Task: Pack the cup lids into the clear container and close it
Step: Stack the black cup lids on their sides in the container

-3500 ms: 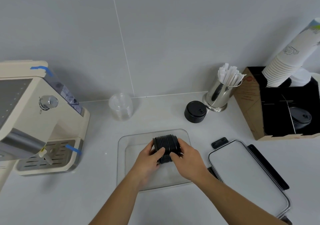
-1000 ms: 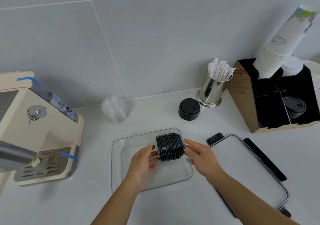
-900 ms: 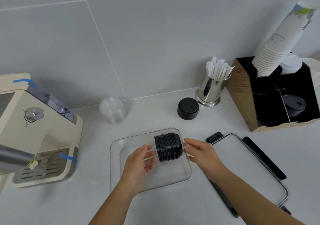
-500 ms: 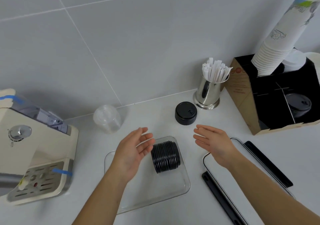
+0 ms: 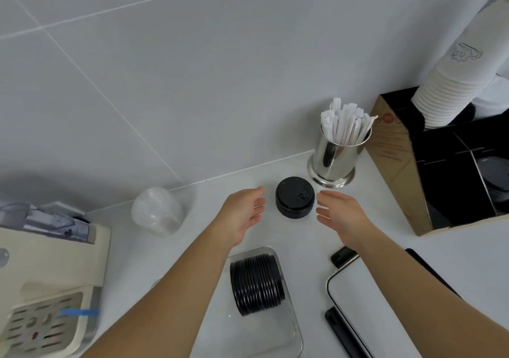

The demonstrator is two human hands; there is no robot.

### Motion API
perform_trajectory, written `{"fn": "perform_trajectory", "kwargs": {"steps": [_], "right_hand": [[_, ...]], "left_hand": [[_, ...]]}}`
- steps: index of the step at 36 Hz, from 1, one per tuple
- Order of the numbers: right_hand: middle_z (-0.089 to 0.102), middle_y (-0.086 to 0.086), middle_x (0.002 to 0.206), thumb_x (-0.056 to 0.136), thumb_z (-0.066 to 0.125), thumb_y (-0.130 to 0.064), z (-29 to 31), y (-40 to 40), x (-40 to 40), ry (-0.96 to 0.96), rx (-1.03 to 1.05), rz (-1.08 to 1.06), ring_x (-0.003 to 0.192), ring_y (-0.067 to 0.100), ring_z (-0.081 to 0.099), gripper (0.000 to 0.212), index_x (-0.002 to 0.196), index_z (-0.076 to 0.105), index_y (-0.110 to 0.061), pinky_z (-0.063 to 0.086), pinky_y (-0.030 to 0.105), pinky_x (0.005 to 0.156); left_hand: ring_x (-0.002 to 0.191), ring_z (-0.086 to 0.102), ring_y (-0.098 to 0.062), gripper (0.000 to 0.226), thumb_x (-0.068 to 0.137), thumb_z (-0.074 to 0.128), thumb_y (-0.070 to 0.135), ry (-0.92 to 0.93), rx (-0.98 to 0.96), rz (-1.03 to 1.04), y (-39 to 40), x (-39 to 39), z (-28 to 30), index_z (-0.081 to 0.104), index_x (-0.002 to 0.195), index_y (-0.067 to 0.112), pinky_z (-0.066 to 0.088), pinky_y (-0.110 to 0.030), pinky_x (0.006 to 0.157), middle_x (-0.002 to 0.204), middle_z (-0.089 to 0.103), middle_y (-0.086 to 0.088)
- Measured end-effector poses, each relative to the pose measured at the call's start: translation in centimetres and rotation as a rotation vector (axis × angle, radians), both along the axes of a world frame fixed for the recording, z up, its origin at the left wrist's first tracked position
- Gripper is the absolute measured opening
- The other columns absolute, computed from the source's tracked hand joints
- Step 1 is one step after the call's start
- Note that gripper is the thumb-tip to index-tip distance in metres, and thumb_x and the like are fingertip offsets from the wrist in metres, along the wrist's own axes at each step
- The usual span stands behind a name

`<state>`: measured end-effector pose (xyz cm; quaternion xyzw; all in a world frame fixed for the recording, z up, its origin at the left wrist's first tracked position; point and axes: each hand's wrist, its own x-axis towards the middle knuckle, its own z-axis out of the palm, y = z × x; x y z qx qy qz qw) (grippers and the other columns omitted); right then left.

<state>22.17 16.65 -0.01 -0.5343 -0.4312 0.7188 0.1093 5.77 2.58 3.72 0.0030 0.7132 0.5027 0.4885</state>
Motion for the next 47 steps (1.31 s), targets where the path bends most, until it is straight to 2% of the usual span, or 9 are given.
{"fn": "perform_trajectory", "kwargs": {"steps": [4, 9, 16, 21, 25, 28, 32, 37, 47], "right_hand": [[0.062, 0.007, 0.118, 0.091, 0.067, -0.024, -0.5, 0.4, -0.9, -0.041, -0.006, 0.035, 0.109, 0.027, 0.061, 0.043, 0.13, 0.057, -0.011, 0.052, 0.037, 0.086], [0.064, 0.009, 0.115, 0.091, 0.066, -0.023, -0.9, 1.0, -1.7, -0.078, 0.017, 0.06, 0.104, 0.024, 0.061, 0.011, 0.101, 0.065, -0.019, 0.052, 0.041, 0.093], [0.066, 0.012, 0.115, 0.09, 0.066, -0.014, -0.8, 0.9, -2.8, -0.07, 0.035, 0.048, 0.113, 0.031, 0.06, 0.01, 0.085, 0.064, -0.023, 0.05, 0.045, 0.098], [0.068, 0.014, 0.11, 0.088, 0.068, -0.009, -0.9, 0.7, -2.8, -0.067, 0.006, 0.017, 0.103, 0.029, 0.063, 0.008, 0.093, 0.066, -0.014, 0.05, 0.043, 0.098], [0.067, 0.01, 0.1, 0.085, 0.071, -0.01, -0.7, 0.7, -2.3, -0.049, 0.015, -0.012, 0.088, 0.022, 0.057, 0.011, 0.095, 0.068, -0.013, 0.05, 0.037, 0.085], [0.068, 0.009, 0.102, 0.085, 0.073, -0.011, -0.1, 0.6, -1.8, -0.034, 0.008, -0.004, 0.093, 0.023, 0.059, 0.01, 0.091, 0.067, -0.018, 0.05, 0.041, 0.093], [0.07, 0.008, 0.108, 0.085, 0.073, -0.013, 1.0, 0.5, -1.3, 0.013, -0.03, -0.001, 0.102, 0.027, 0.065, 0.017, 0.1, 0.067, -0.017, 0.052, 0.04, 0.087], [0.073, 0.005, 0.097, 0.086, 0.071, -0.01, 3.3, -0.5, -1.0, 0.062, -0.012, 0.023, 0.091, 0.024, 0.069, 0.011, 0.095, 0.067, -0.016, 0.054, 0.036, 0.071], [0.071, 0.011, 0.107, 0.086, 0.071, -0.008, 8.1, -4.0, 0.5, 0.196, 0.035, 0.079, 0.095, 0.023, 0.07, 0.02, 0.105, 0.066, -0.012, 0.056, 0.033, 0.072]], "left_hand": [[0.099, 0.059, -0.018, 0.017, 0.093, 0.061, 0.035, 0.047, -0.107, -0.082, 2.2, 0.1, -1.2, 0.059, 0.1, 0.019, 0.048, -0.031, 0.088, 0.1, 0.061, 0.001], [0.09, 0.048, -0.024, 0.02, 0.091, 0.061, 0.035, 0.099, -0.174, -0.169, 4.4, 0.7, -2.0, 0.051, 0.08, 0.022, 0.043, -0.033, 0.08, 0.099, 0.049, -0.004], [0.108, 0.061, -0.025, 0.01, 0.091, 0.061, 0.031, 0.107, -0.168, -0.143, 5.8, 1.3, -2.5, 0.063, 0.09, 0.022, 0.049, -0.035, 0.084, 0.11, 0.064, -0.003], [0.088, 0.058, -0.021, 0.018, 0.091, 0.059, 0.011, 0.146, -0.164, -0.149, 5.5, 1.3, -2.5, 0.063, 0.077, 0.022, 0.045, -0.03, 0.079, 0.093, 0.064, -0.003], [0.082, 0.056, -0.017, 0.019, 0.091, 0.06, 0.009, 0.133, -0.152, -0.151, 4.9, 1.5, -2.2, 0.064, 0.08, 0.024, 0.045, -0.029, 0.078, 0.091, 0.064, -0.002], [0.104, 0.062, -0.026, 0.01, 0.092, 0.061, 0.01, 0.107, -0.121, -0.129, 4.5, 1.8, -1.6, 0.066, 0.096, 0.017, 0.047, -0.035, 0.088, 0.111, 0.067, -0.009], [0.115, 0.062, -0.028, 0.032, 0.091, 0.064, 0.012, 0.085, -0.064, -0.09, 3.6, 2.1, -1.0, 0.061, 0.123, 0.01, 0.049, -0.038, 0.096, 0.122, 0.067, -0.012], [0.111, 0.065, -0.025, 0.029, 0.089, 0.069, 0.014, 0.077, 0.006, -0.014, 1.4, 3.1, 0.0, 0.062, 0.117, 0.015, 0.051, -0.038, 0.097, 0.119, 0.068, -0.01], [0.111, 0.065, -0.017, 0.032, 0.087, 0.071, 0.016, 0.11, 0.181, 0.099, -3.5, 5.3, 4.1, 0.064, 0.119, 0.018, 0.051, -0.029, 0.091, 0.116, 0.071, -0.004]]}}
